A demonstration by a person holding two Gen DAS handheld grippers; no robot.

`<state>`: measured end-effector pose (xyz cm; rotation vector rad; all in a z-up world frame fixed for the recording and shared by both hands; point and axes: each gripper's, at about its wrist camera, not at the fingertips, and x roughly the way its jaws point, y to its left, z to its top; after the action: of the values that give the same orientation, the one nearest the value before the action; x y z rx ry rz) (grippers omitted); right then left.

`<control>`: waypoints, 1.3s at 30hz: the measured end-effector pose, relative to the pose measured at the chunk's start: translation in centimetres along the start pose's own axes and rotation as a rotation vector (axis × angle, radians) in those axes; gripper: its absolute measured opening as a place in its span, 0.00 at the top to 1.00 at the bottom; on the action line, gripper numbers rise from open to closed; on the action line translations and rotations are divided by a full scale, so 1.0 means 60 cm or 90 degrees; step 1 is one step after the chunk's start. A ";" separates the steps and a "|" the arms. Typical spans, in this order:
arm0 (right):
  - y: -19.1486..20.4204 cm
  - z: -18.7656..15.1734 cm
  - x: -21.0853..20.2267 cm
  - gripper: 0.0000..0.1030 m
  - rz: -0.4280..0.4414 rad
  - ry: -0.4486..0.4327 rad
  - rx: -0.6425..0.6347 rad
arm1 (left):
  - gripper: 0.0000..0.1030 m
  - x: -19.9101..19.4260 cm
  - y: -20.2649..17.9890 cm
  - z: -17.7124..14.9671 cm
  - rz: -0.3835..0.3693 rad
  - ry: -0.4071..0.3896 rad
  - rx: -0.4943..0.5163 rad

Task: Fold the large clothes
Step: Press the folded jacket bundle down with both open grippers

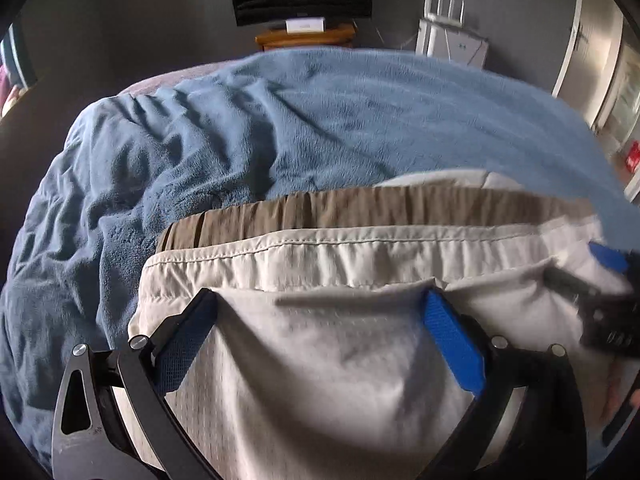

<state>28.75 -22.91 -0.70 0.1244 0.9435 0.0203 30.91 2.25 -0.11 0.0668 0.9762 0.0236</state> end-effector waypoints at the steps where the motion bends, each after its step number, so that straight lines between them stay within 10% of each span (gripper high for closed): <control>1: 0.000 0.003 0.010 0.07 -0.001 0.011 0.002 | 0.05 0.008 0.000 -0.001 0.001 0.009 0.005; 9: 0.010 -0.007 0.071 0.05 -0.017 0.062 -0.012 | 0.05 0.073 0.018 -0.017 -0.031 0.080 -0.005; 39: 0.017 -0.054 0.110 0.05 -0.046 0.064 -0.023 | 0.04 0.138 0.015 -0.043 -0.028 0.096 0.005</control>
<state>30.05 -21.14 -7.76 0.0567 1.0464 -0.0233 33.43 3.68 -8.33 0.0509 1.1289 -0.0154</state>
